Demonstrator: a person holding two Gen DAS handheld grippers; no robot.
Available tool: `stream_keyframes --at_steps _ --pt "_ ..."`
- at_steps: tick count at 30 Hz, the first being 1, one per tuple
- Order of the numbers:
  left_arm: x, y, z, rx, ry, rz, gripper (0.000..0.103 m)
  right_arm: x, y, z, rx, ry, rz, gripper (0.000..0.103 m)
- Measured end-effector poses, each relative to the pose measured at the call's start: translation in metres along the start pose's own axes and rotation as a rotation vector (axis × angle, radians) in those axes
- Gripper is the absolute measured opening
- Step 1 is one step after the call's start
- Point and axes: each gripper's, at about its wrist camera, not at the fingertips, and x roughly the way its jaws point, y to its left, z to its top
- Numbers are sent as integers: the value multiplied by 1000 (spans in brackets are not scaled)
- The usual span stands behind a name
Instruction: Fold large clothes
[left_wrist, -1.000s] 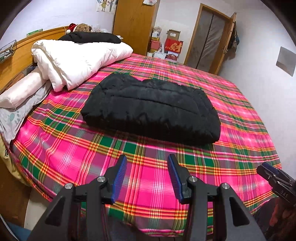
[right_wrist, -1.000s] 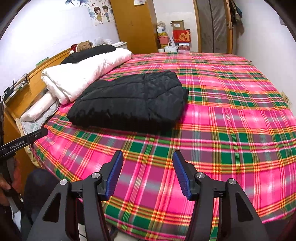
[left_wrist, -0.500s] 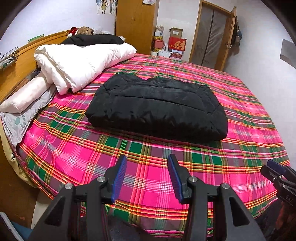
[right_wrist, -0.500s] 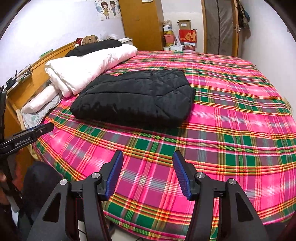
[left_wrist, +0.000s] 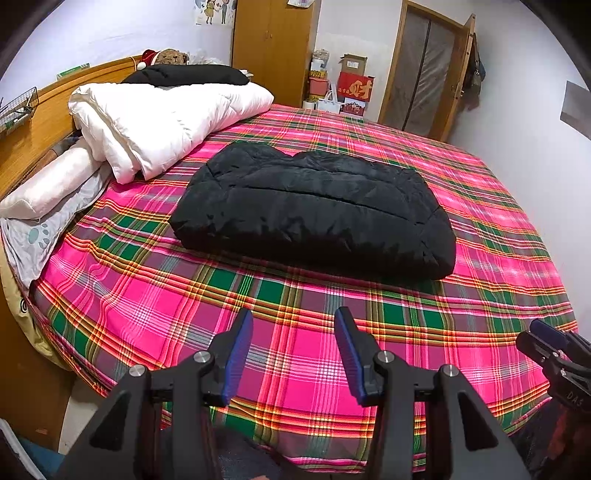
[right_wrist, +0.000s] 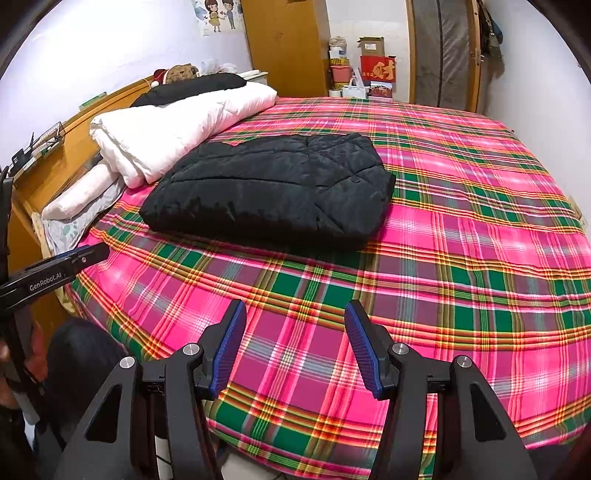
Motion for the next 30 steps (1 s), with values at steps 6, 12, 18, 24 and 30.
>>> stream_keyframes --at_steps 6,12,18,24,30 --pt "-1 -1 0 5 -2 -6 48 -1 0 1 0 0 2 56" --pt "-7 -4 1 12 -14 -10 48 -3 1 1 1 -4 3 56" --pt "-9 -6 1 14 -18 -10 48 -5 2 2 -2 -6 4 56" --pt "-12 -7 3 23 -23 -3 48 -6 2 2 -3 -8 3 56" --pt "-12 -7 3 21 -24 -7 48 -6 3 2 -4 -7 3 56"
